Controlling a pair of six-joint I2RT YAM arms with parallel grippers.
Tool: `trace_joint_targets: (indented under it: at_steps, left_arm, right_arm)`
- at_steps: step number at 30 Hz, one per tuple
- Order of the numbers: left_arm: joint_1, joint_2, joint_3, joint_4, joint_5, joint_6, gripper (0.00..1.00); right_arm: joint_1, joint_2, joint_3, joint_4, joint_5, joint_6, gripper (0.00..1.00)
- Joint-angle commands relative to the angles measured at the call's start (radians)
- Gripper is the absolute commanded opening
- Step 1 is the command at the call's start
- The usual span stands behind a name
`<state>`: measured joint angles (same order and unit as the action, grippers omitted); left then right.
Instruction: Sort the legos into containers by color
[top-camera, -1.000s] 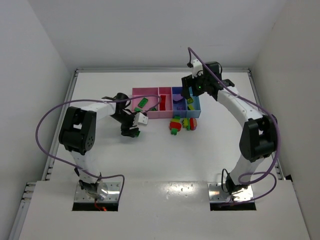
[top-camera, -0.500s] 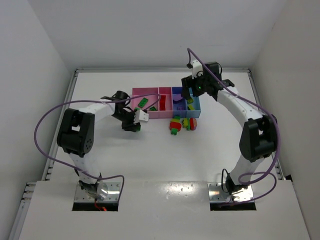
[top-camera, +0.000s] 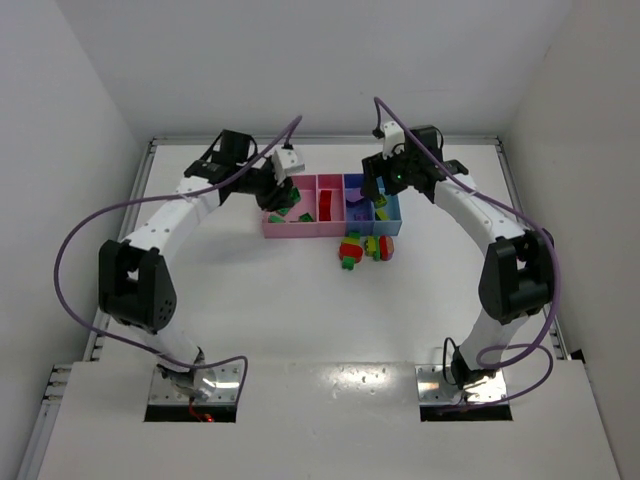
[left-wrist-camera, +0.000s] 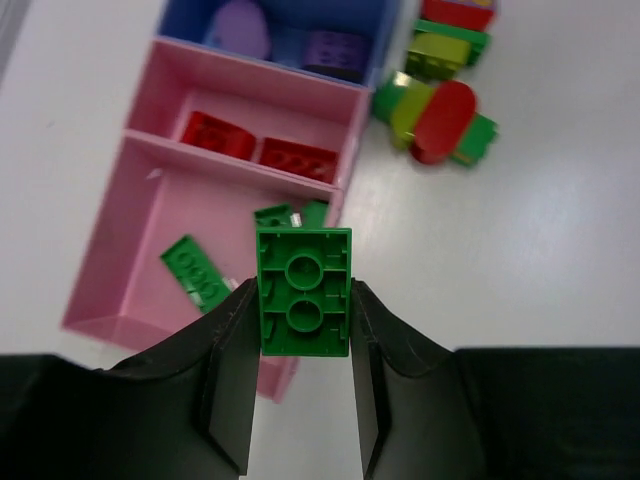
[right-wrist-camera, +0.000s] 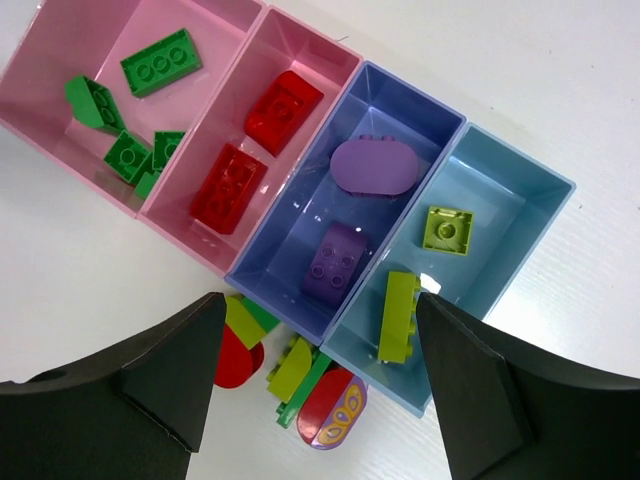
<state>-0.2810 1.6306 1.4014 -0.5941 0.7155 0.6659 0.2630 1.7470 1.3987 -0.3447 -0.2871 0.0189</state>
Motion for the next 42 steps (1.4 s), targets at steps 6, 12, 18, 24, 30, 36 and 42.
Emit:
trace_joint_targets:
  at_steps: [6,12,18,24,30,36,42]
  left_arm:
    - [-0.009,0.288,0.263,0.116,-0.222,-0.356,0.27]
    - [-0.009,0.396,0.333,0.116,-0.295,-0.416,0.38]
    - [-0.018,0.431,0.343,0.125,-0.363,-0.502,0.45]
    - [-0.018,0.442,0.343,0.134,-0.373,-0.539,0.65]
    - [-0.038,0.332,0.343,0.194,-0.434,-0.578,0.78]
    - [-0.101,0.187,0.278,0.278,-0.605,-0.657,0.8]
    - [-0.148,0.072,0.278,0.292,-0.692,-0.694,1.0]
  right_arm:
    - [-0.007,-0.024,0.017,0.021,-0.03,0.006,0.78]
    - [-0.016,-0.053,-0.012,0.003,-0.011,-0.014,0.78]
    - [-0.034,-0.072,-0.032,0.003,-0.011,-0.014,0.78]
    - [-0.044,-0.072,-0.041,0.003,-0.011,-0.014,0.78]
    - [-0.044,-0.081,-0.032,0.003,-0.001,-0.023,0.79]
    - [-0.044,-0.081,-0.012,0.003,-0.001,-0.033,0.79]
    - [-0.053,-0.081,-0.003,0.013,-0.001,-0.033,0.8]
